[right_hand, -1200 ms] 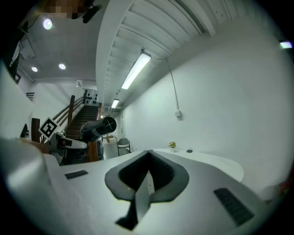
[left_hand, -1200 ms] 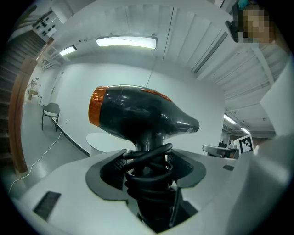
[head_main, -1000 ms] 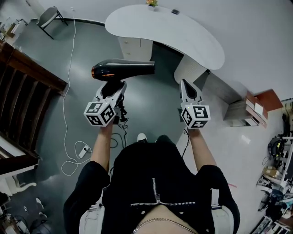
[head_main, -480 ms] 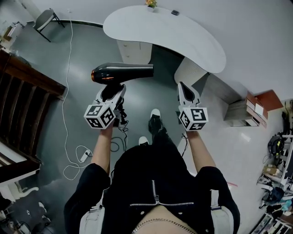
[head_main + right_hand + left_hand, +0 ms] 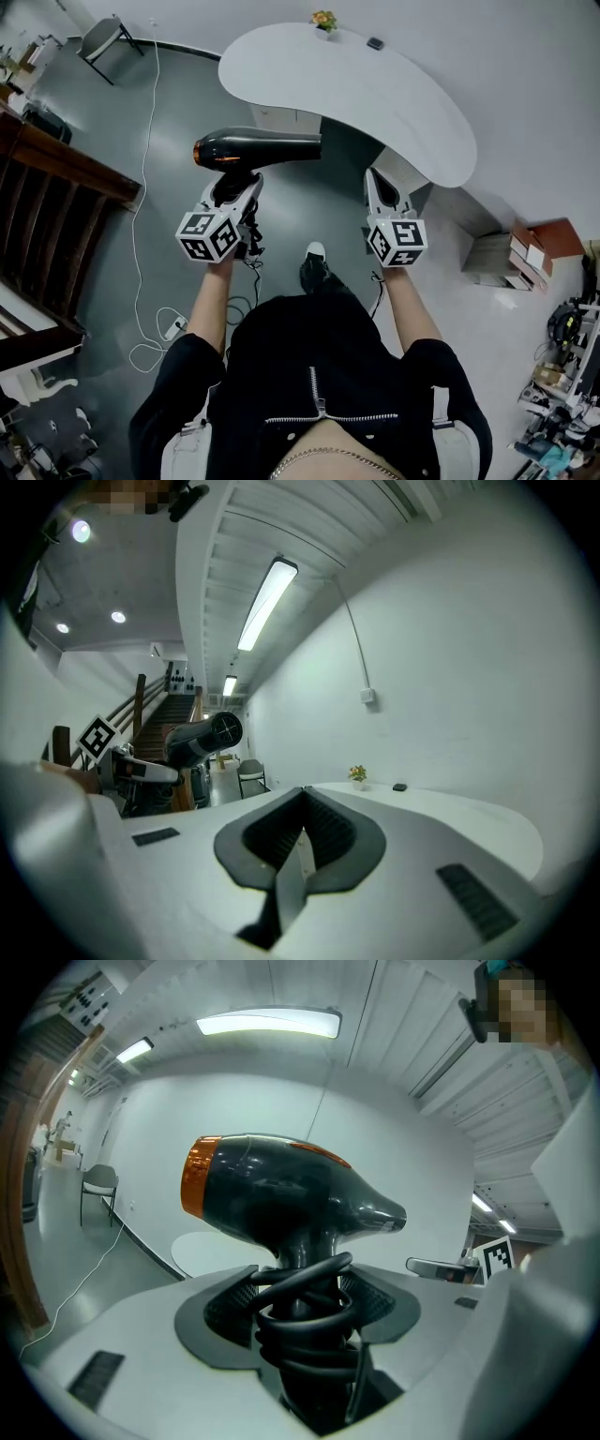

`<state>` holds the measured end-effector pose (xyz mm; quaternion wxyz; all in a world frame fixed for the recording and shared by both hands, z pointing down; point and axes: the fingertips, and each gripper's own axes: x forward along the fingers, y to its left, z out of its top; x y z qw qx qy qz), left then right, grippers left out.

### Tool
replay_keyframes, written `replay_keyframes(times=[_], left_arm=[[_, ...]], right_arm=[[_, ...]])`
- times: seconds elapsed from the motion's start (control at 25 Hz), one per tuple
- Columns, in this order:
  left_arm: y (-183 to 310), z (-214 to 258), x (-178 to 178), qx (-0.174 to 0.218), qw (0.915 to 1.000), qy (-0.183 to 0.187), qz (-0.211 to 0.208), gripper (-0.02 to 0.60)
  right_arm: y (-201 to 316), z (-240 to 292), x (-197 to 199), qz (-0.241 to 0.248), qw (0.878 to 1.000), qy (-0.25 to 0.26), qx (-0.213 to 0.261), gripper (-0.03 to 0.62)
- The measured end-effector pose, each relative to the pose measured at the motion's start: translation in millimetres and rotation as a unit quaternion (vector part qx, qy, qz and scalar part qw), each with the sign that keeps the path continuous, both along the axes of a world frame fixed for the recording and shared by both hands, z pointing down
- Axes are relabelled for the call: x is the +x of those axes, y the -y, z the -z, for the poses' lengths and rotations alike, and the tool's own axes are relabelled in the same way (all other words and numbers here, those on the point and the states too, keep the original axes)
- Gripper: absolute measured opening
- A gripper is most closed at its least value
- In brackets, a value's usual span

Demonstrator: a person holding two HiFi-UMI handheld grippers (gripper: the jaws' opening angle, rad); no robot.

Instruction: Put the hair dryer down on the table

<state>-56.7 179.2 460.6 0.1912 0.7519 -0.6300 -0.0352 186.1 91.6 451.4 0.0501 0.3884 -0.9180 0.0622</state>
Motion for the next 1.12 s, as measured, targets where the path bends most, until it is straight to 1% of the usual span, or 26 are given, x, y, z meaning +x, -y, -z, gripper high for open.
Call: replay_keyframes(times=[0.24, 0.44, 0.68, 0.88, 1.0, 1.12], left_arm=[[70, 9, -17, 0.0, 0.9998, 0.007, 0.016, 0.284], [112, 9, -29, -0.001, 0.9994, 0.007, 0.034, 0.284], [157, 8, -48, -0.005, 0.9992, 0.008, 0.04, 0.284], [209, -3, -71, -0.006, 0.9993, 0.004, 0.037, 0.284], [250, -8, -89, -0.008, 0.9997, 0.001, 0.025, 0.284], [297, -10, -115, -0.011, 0.9999, 0.001, 0.01, 0.284]], right_arm=[[86, 8, -21, 0.024, 1.0, 0.005, 0.001, 0.006], [136, 7, -42, 0.045, 0.999, 0.002, 0.001, 0.006], [180, 6, -66, 0.058, 0.998, 0.003, 0.0, 0.006], [224, -3, -89, 0.057, 0.998, -0.002, -0.002, 0.006], [256, -5, -105, 0.048, 0.999, -0.003, -0.002, 0.006], [290, -6, -128, 0.034, 0.999, -0.006, -0.004, 0.006]])
